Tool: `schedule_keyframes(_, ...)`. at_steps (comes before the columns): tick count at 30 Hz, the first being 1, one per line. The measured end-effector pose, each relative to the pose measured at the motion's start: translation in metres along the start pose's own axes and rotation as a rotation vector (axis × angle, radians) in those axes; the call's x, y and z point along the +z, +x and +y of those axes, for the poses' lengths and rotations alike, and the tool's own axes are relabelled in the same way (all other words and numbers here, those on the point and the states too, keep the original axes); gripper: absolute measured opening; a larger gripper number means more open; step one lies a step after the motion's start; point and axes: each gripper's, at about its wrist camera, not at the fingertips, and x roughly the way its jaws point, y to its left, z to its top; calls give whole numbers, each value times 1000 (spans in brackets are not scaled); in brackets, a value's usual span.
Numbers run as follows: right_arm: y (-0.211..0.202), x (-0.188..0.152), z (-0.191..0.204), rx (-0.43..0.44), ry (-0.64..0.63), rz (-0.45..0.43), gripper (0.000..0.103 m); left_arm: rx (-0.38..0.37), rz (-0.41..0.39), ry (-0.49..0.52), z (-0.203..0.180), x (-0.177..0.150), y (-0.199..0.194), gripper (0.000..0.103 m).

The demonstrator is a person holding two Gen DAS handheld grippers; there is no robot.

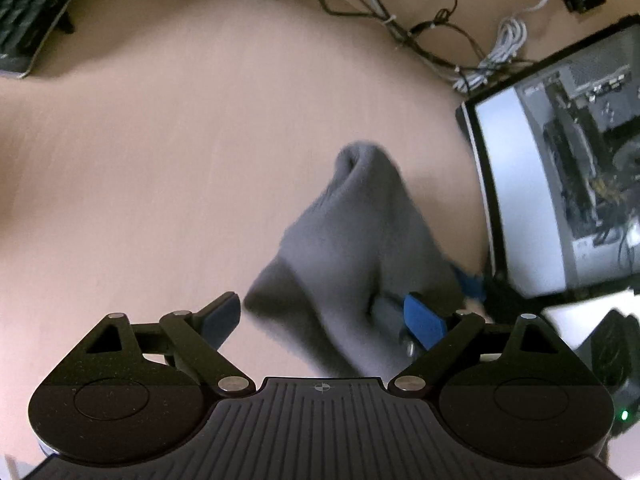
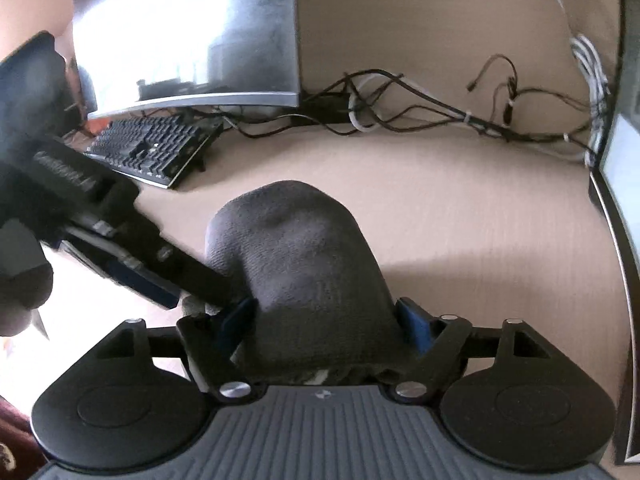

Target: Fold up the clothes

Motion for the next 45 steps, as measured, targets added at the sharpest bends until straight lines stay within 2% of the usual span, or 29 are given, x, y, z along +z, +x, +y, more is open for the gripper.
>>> schedule_keyframes(5,-1,1,-3,-13,-14,-22,78,-1,-17,48,-26,25,25,92)
schedule_keyframes(9,-2,4,-4,-81,-49,-52,78,10,-22,129,-59,46,50,90)
schedule_keyframes(13,2,11,-17,-133,32,-53,78,-3,-47,230,-93,77,68,86)
schedule_keyframes(16,3,13,-19,-122,72,-48,79,27,-91,316,-114,87,65,88)
schedule_keyframes(19,2,11,-17,-107,89,-47,81,44,-113,353,-107,81,47,93)
schedule_keyframes(22,1,9,-19,-93,127,-42,85,33,-82,302,-84,69,39,93)
schedule_keyframes(28,-3,2,-18,-76,180,-37,86,51,-10,231,-59,49,52,92)
schedule_keyframes(30,-10,-1,-14,-84,176,-43,86,54,-14,239,-61,42,56,93)
schedule_keyframes(31,-15,-3,-13,-91,174,-48,86,55,-27,253,-64,39,55,90)
schedule_keyframes(32,-20,-5,-12,-98,175,-54,86,56,-41,267,-67,36,55,73)
schedule_keyframes(35,-33,-14,-18,-101,215,-69,88,62,-71,347,-85,28,50,47)
schedule_keyframes(38,-39,-18,-26,-104,262,-84,89,52,-74,387,-100,24,43,39)
schedule_keyframes(43,-61,-14,-24,-79,289,-160,89,-18,-62,334,-90,25,15,38)
schedule_keyframes(45,-65,-9,-22,-52,290,-186,89,-12,-66,313,-77,23,7,38)
